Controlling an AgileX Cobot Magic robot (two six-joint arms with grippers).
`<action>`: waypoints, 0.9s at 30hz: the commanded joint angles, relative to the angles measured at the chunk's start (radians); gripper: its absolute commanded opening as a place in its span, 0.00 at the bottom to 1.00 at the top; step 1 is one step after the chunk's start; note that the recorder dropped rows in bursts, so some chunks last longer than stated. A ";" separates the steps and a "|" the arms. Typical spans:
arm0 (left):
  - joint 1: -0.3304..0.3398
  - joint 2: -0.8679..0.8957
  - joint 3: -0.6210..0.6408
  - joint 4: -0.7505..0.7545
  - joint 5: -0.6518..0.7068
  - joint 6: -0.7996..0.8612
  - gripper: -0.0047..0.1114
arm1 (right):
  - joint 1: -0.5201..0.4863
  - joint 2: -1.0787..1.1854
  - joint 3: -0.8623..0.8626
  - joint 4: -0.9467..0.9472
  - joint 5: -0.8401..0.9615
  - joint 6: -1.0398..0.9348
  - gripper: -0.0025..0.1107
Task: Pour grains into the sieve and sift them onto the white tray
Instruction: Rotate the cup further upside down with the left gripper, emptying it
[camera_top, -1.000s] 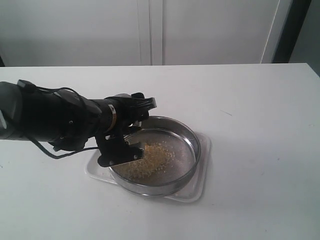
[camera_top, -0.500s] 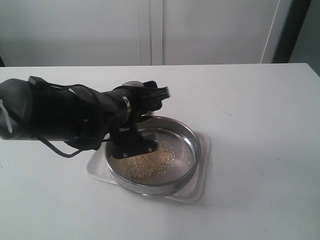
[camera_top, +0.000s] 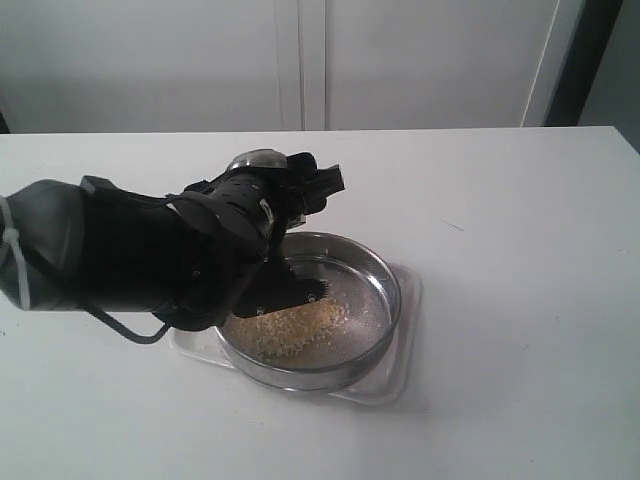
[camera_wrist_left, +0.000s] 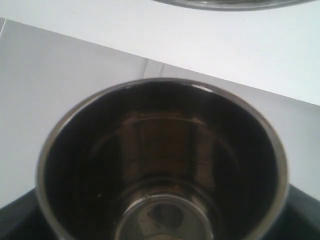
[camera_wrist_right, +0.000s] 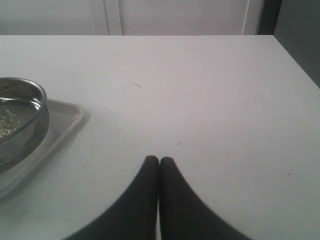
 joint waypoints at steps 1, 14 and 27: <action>-0.031 -0.009 -0.004 0.015 0.058 -0.068 0.04 | 0.001 -0.005 0.006 0.002 -0.013 -0.004 0.02; -0.057 -0.009 -0.006 0.015 0.155 -0.235 0.04 | 0.001 -0.005 0.006 0.002 -0.013 -0.004 0.02; -0.066 0.027 -0.006 0.015 0.153 -0.329 0.04 | 0.001 -0.005 0.006 0.002 -0.013 -0.004 0.02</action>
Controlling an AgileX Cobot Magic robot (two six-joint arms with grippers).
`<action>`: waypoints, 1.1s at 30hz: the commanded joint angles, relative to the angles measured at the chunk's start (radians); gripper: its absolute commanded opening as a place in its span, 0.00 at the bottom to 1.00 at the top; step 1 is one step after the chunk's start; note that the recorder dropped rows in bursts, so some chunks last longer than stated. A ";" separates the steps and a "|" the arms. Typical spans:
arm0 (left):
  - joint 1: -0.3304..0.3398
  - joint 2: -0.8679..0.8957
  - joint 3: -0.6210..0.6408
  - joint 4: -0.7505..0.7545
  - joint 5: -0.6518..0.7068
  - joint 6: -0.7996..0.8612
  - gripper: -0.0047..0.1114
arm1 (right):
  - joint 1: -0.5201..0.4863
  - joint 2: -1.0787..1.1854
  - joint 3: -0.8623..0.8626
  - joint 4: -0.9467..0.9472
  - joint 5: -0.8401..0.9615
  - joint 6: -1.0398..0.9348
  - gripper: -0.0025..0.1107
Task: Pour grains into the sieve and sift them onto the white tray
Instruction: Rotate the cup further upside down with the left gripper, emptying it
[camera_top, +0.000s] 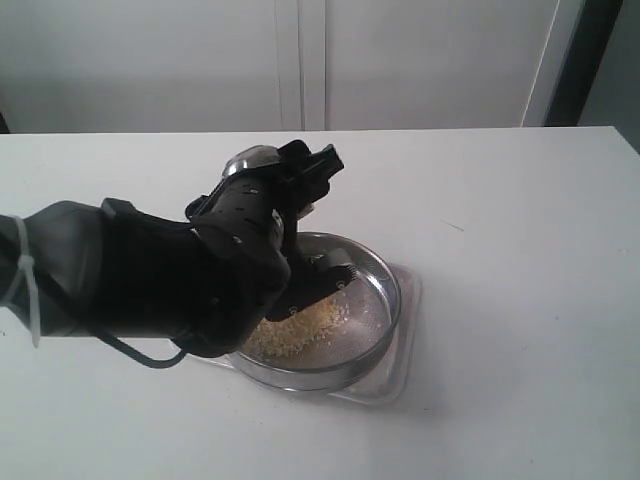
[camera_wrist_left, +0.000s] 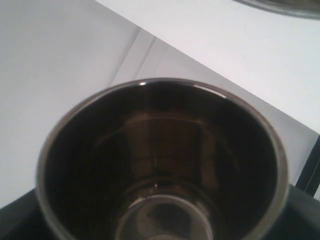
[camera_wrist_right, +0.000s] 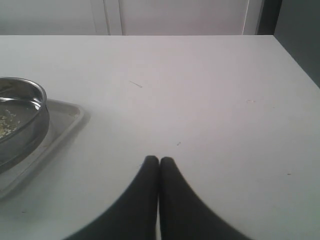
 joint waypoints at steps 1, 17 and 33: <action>-0.011 0.014 -0.006 0.017 0.018 -0.039 0.04 | 0.001 -0.005 0.006 0.002 -0.013 -0.004 0.02; 0.012 0.036 -0.004 0.004 0.025 -0.145 0.04 | 0.001 -0.005 0.006 0.002 -0.013 -0.004 0.02; 0.012 0.034 -0.004 -0.379 0.045 -0.330 0.04 | 0.001 -0.005 0.006 0.002 -0.013 -0.004 0.02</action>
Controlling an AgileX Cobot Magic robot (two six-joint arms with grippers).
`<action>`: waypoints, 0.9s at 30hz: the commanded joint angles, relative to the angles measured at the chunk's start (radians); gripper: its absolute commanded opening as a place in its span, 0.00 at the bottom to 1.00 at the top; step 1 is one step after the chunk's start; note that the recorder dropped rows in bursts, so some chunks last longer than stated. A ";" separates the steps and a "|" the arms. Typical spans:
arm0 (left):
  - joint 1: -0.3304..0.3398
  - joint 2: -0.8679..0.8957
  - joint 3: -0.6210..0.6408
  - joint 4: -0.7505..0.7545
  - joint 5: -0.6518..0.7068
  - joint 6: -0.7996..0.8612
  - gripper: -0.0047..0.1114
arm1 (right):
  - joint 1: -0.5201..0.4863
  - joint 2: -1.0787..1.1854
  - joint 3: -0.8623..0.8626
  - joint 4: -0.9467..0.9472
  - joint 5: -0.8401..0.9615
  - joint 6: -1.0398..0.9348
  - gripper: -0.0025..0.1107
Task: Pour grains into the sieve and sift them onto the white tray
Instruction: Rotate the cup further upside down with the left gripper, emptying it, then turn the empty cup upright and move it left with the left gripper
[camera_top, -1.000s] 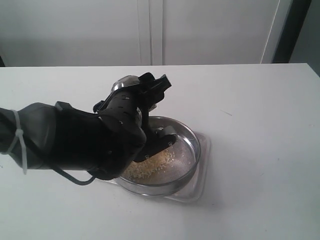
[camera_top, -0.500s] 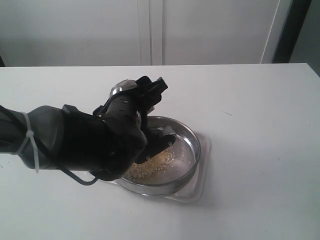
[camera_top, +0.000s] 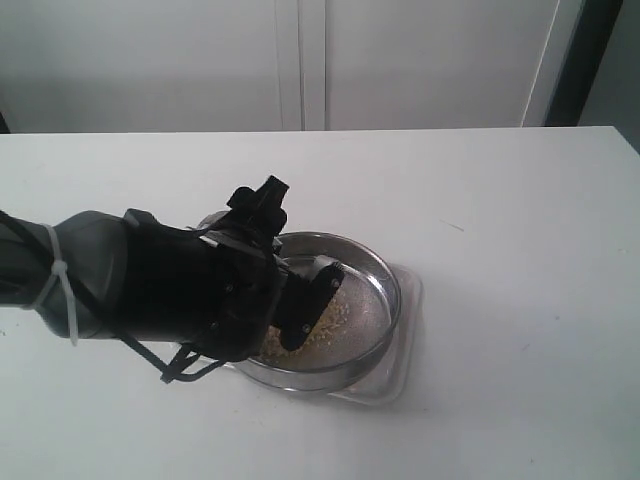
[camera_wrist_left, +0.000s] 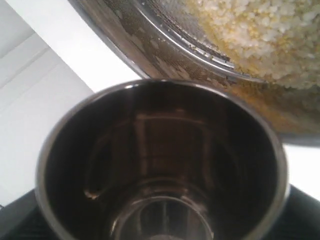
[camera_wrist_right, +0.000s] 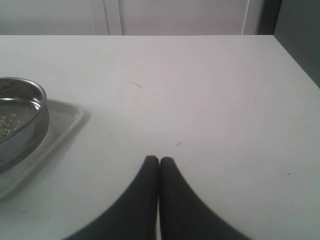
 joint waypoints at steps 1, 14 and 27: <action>0.000 -0.008 -0.002 -0.003 0.035 -0.154 0.04 | 0.001 -0.005 0.006 0.002 -0.013 -0.004 0.02; 0.002 -0.026 -0.004 -0.003 0.029 -0.550 0.04 | 0.001 -0.005 0.006 0.002 -0.013 -0.004 0.02; 0.004 -0.101 -0.004 -0.003 -0.132 -0.808 0.04 | 0.001 -0.005 0.006 0.002 -0.013 -0.004 0.02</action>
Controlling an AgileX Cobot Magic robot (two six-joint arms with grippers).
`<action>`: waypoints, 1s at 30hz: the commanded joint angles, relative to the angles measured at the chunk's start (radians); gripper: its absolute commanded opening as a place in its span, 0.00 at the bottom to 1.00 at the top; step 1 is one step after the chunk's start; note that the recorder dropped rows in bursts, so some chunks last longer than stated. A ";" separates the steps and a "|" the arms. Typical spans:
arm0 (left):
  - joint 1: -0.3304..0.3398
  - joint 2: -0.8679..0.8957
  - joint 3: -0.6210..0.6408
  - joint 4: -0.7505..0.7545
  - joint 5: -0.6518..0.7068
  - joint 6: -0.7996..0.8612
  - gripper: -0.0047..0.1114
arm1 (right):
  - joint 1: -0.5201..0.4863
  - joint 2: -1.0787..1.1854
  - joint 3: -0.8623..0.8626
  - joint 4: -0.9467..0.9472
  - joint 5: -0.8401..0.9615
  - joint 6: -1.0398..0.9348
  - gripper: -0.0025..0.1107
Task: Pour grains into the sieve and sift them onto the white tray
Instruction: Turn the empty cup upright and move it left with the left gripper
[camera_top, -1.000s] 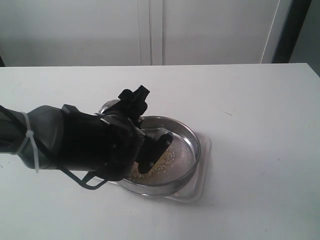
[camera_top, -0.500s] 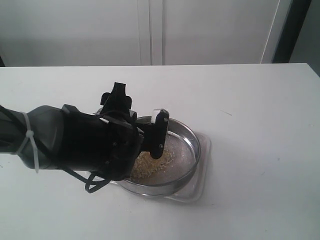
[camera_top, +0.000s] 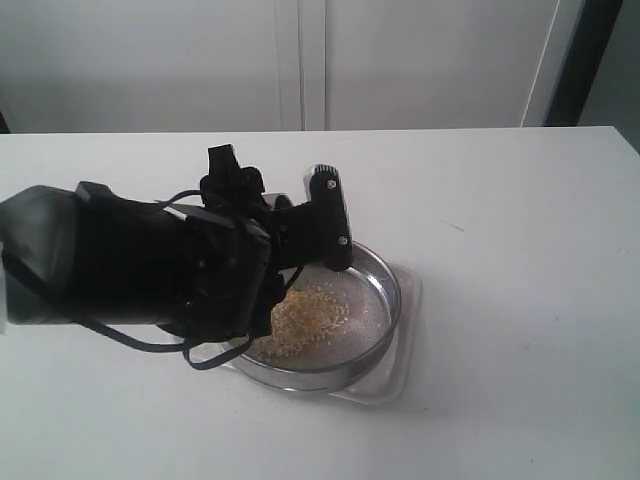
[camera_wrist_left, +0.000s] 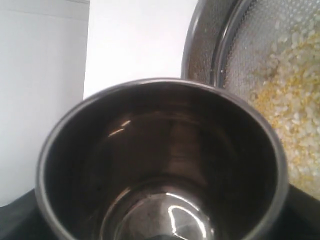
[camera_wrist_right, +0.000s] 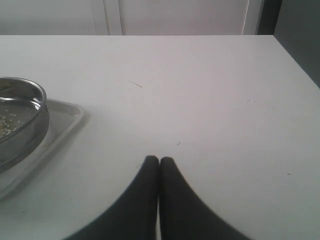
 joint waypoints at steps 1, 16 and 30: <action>0.004 -0.029 -0.004 0.007 -0.031 -0.104 0.04 | 0.001 -0.005 0.006 0.002 -0.013 -0.004 0.02; 0.274 -0.073 -0.004 -0.166 -0.549 -0.291 0.04 | 0.001 -0.005 0.006 0.002 -0.013 -0.004 0.02; 0.512 -0.073 -0.002 -0.175 -0.985 -0.406 0.04 | 0.001 -0.005 0.006 0.002 -0.013 -0.004 0.02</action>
